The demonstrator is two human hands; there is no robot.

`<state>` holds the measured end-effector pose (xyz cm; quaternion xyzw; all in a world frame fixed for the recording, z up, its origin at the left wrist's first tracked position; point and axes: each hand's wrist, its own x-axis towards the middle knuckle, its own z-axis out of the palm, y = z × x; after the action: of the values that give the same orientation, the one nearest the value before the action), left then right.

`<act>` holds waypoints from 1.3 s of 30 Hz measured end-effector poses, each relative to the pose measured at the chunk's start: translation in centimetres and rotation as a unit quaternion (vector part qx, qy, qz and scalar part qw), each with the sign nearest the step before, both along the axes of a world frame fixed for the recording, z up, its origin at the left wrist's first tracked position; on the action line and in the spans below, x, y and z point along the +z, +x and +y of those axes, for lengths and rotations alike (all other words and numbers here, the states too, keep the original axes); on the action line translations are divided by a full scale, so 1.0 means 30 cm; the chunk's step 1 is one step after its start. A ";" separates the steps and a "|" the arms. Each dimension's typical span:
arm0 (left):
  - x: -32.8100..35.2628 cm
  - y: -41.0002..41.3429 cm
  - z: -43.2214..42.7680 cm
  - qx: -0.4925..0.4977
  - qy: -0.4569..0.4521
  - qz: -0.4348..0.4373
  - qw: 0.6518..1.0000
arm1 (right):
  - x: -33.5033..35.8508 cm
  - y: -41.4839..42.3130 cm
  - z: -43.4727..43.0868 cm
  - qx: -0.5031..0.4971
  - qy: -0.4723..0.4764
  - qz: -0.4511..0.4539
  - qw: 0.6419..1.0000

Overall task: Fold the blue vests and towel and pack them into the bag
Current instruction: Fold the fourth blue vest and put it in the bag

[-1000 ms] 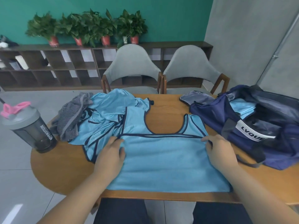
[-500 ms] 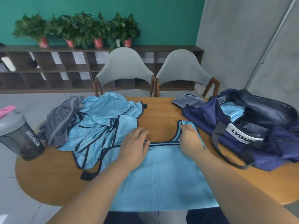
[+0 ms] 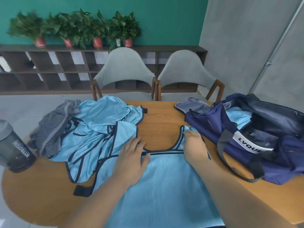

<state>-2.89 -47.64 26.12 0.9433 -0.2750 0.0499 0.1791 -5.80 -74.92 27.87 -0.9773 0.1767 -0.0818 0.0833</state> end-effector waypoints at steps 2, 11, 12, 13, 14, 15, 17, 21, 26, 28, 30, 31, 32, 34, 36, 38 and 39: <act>-0.002 0.002 0.002 0.001 0.000 0.006 1.000 | -0.013 0.008 0.000 -0.023 -0.009 -0.012 1.000; -0.004 -0.009 0.018 -0.008 0.007 0.011 1.000 | -0.021 -0.059 0.008 -0.022 0.005 0.093 0.995; -0.008 -0.013 0.023 -0.011 0.007 0.011 1.000 | -0.027 -0.072 0.010 -0.023 -0.008 0.076 0.997; -0.009 -0.018 0.028 -0.013 0.005 0.012 1.000 | -0.034 -0.082 0.011 -0.024 -0.026 0.045 0.998; -0.010 -0.021 0.032 -0.013 0.003 0.013 1.000 | -0.039 -0.084 0.009 -0.022 -0.045 0.015 0.999; -0.008 -0.023 0.034 -0.013 0.001 0.012 1.000 | -0.045 -0.079 0.006 -0.013 -0.055 -0.006 0.998; -0.003 -0.026 0.035 -0.010 0.001 0.010 1.000 | -0.044 -0.048 0.005 0.024 -0.031 0.000 0.999; 0.002 -0.032 0.031 -0.002 0.006 0.019 1.000 | -0.046 0.003 0.006 0.036 0.007 0.075 0.997; 0.006 -0.035 0.029 0.006 0.012 0.026 1.000 | 0.001 0.015 0.007 -0.001 -0.017 0.109 0.994; 0.008 -0.038 0.028 0.007 0.012 0.024 1.000 | 0.001 0.016 0.027 0.003 -0.016 0.068 0.998; 0.010 -0.039 0.028 0.006 0.009 0.018 1.000 | -0.015 0.010 0.047 0.003 0.019 0.049 0.999; 0.012 -0.039 0.029 0.005 0.004 0.018 1.000 | -0.027 0.007 0.054 0.003 0.033 0.051 0.998; 0.013 -0.038 0.031 0.003 0.000 0.017 1.000 | -0.037 0.009 0.057 0.006 0.034 0.055 0.998; 0.011 -0.038 0.033 -0.001 0.002 0.017 1.000 | -0.050 0.017 0.056 0.028 0.023 0.052 0.998; 0.010 -0.038 0.034 -0.007 0.010 0.017 1.000 | -0.043 0.023 0.055 0.057 0.025 0.025 0.998; 0.010 -0.034 0.032 -0.014 0.004 0.020 1.000 | -0.035 0.027 0.049 0.068 0.037 -0.016 0.997; 0.014 -0.028 0.029 -0.017 -0.005 0.019 1.000 | -0.030 0.028 0.038 0.057 0.045 -0.029 0.997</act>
<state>-3.73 -46.77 26.55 0.9385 -0.2869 0.0307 0.1895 -4.96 -73.77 26.97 -0.9783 0.1216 -0.0975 0.1364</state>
